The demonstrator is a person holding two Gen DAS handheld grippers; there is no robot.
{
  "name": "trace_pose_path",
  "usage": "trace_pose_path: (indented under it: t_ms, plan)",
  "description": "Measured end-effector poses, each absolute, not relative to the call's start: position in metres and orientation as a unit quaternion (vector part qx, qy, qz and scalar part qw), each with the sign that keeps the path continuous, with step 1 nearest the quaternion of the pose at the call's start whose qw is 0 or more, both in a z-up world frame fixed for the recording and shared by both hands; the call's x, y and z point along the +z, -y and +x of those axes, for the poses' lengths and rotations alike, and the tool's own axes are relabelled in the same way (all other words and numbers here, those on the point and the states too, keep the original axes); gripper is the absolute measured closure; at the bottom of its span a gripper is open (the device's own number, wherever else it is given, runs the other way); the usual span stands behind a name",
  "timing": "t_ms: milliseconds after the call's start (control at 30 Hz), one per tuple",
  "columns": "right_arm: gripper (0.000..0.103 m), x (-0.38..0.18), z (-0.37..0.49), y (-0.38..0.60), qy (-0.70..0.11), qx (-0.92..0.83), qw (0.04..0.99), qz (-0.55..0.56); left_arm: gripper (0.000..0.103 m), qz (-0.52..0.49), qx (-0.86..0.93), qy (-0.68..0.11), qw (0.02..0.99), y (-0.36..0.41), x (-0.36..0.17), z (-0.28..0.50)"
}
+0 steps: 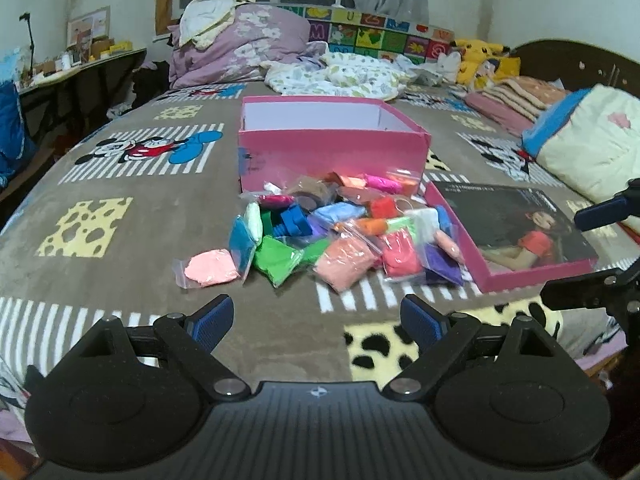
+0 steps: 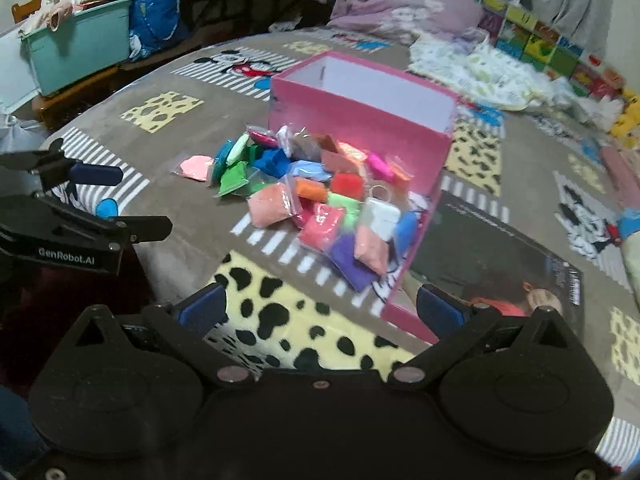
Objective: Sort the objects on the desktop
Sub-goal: 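Move the left tool to a peach clay bag while the right tool reaches into the pile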
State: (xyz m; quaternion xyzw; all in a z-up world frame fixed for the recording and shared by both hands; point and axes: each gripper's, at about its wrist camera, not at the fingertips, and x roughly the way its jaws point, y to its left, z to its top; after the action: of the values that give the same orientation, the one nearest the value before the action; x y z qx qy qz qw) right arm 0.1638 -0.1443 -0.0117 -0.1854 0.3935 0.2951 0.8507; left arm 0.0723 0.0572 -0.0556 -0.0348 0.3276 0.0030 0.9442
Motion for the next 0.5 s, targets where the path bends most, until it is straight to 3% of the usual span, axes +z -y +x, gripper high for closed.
trace_pose_path:
  t_ms: [500]
  plan:
    - [0.001, -0.059, 0.213, 0.132, -0.370, 0.335, 0.844, -0.195, 0.012, -0.028, -0.026, -0.314, 0.949, -0.057, -0.089, 0.128]
